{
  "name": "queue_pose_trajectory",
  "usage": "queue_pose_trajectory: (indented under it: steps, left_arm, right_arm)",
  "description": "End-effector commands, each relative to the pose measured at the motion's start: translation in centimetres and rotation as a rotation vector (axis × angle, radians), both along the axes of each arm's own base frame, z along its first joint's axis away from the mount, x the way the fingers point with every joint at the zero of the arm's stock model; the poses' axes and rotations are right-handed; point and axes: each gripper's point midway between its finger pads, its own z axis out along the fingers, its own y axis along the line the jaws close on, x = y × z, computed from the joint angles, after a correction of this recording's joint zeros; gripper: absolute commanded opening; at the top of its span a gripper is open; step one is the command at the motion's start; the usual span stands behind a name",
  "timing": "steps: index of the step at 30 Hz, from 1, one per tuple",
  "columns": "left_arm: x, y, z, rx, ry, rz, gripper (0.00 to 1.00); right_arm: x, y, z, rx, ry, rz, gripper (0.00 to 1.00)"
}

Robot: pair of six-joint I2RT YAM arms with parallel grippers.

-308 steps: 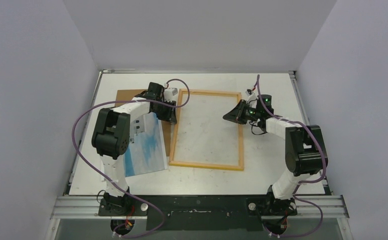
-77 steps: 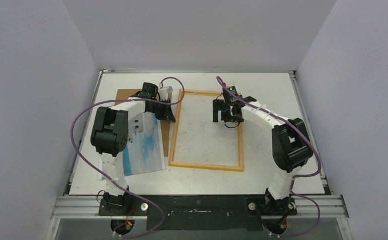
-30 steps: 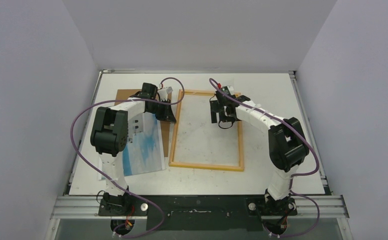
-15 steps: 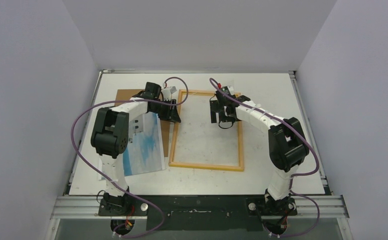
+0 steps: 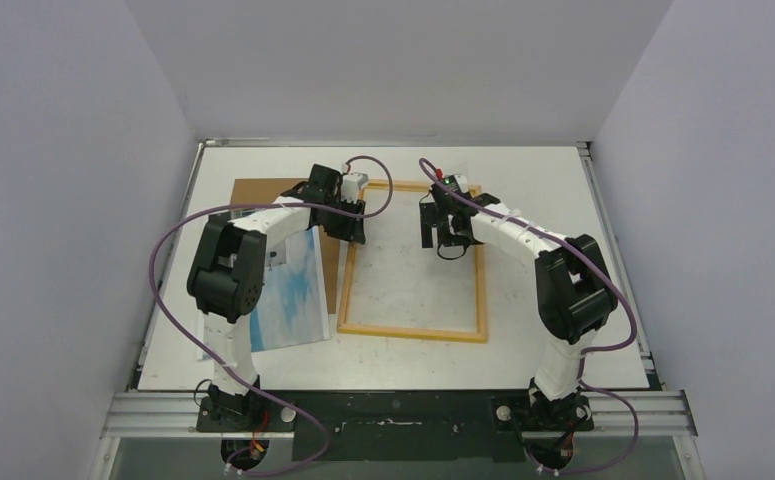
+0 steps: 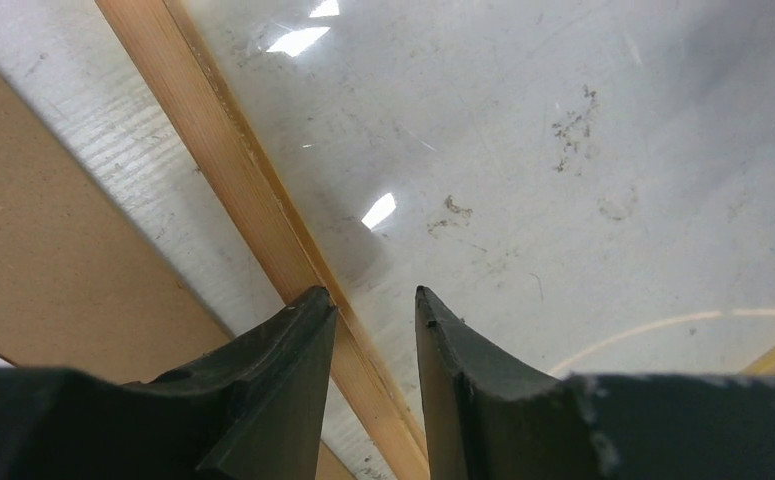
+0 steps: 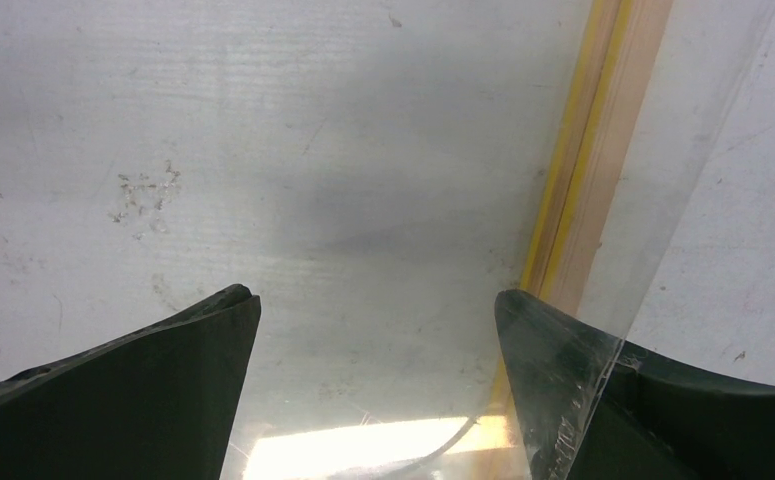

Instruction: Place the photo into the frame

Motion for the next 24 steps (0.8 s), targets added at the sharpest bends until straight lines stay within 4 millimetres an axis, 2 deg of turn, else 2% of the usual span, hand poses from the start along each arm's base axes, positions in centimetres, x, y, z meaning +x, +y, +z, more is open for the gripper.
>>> queue_pose_trajectory:
  steps: [1,13,24]
  left_arm:
    - [-0.2,2.5,-3.1,0.211,0.000,0.027,0.33]
    - [-0.9,2.7,-4.7,0.371,0.024,0.003,0.27]
    - [-0.8,3.0,-4.7,0.393,0.031,0.009,0.22]
  right_arm:
    - [0.5,0.8,1.0,0.056,-0.035,0.008,0.90]
    - [0.7,0.6,1.0,0.109,-0.021,0.015,0.90]
    - [0.5,-0.4,1.0,0.107,-0.018,0.005,0.90]
